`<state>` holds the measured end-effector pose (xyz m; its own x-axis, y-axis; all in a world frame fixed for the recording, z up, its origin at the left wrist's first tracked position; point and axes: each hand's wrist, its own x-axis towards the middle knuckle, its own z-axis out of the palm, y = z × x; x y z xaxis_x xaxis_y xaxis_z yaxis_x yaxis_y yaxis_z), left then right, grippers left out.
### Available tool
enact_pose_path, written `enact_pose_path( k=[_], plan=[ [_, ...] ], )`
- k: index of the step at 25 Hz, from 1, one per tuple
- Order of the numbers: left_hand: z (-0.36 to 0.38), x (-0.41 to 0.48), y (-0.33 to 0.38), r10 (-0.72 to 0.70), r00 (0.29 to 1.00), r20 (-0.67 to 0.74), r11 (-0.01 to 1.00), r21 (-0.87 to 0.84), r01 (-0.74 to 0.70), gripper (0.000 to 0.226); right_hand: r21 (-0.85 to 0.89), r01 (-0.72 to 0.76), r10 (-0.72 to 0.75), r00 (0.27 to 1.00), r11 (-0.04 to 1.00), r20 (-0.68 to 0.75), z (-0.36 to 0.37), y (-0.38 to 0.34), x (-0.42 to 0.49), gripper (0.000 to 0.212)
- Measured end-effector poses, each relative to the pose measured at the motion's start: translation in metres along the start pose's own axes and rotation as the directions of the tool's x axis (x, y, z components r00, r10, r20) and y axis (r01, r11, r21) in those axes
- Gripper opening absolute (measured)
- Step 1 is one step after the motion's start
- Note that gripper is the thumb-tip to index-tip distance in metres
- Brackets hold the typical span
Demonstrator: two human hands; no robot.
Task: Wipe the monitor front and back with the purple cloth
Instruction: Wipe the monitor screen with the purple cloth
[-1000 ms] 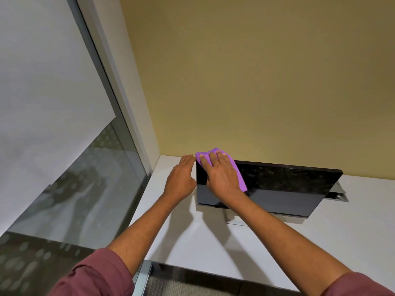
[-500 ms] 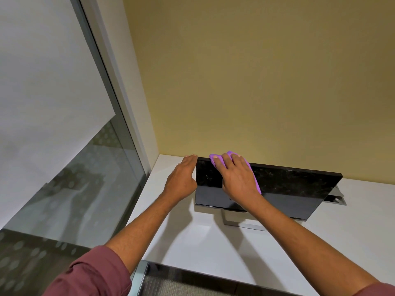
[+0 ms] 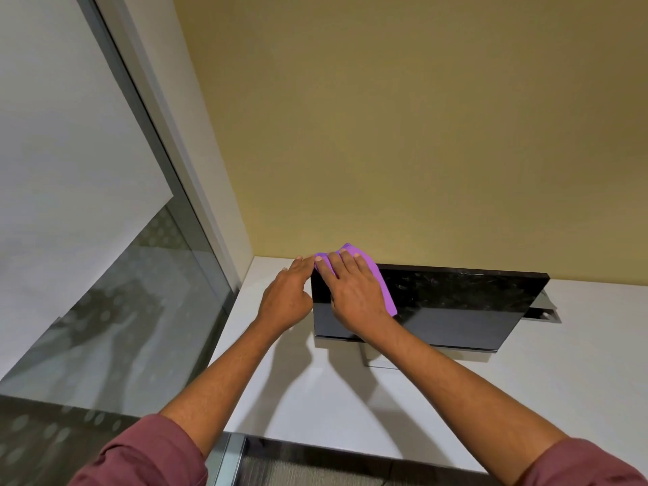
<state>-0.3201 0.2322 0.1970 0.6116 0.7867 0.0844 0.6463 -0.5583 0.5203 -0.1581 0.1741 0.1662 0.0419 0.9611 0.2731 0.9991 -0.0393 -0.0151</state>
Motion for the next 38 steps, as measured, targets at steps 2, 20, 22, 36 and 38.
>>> enact_pose_path(
  k=[2,20,22,36,38],
  plan=[
    [-0.001,0.0,0.003,0.019,1.0,-0.005,1.0,0.022,-0.019,0.101,-0.001,0.003,-0.003,1.0,1.0,-0.008,0.001,0.007,-0.003,0.075],
    [0.05,0.03,0.068,0.263,0.952,0.159,0.929,0.224,-0.294,0.089,0.006,-0.102,0.102,0.992,0.995,-0.068,-0.023,0.111,-0.069,0.072],
    [0.057,0.033,0.078,0.281,0.944,0.174,0.923,0.22,-0.315,0.09,0.009,-0.109,0.109,0.991,0.994,-0.073,-0.027,0.122,-0.076,0.073],
    [0.1,0.048,0.151,0.296,0.932,0.21,0.903,0.256,-0.344,0.09,0.004,-0.13,0.129,0.984,0.992,-0.122,-0.044,0.232,-0.137,0.069],
    [0.105,0.048,0.159,0.287,0.935,0.209,0.904,0.265,-0.336,0.09,-0.004,-0.131,0.129,0.983,0.991,-0.133,-0.046,0.252,-0.149,0.07]
  ],
)
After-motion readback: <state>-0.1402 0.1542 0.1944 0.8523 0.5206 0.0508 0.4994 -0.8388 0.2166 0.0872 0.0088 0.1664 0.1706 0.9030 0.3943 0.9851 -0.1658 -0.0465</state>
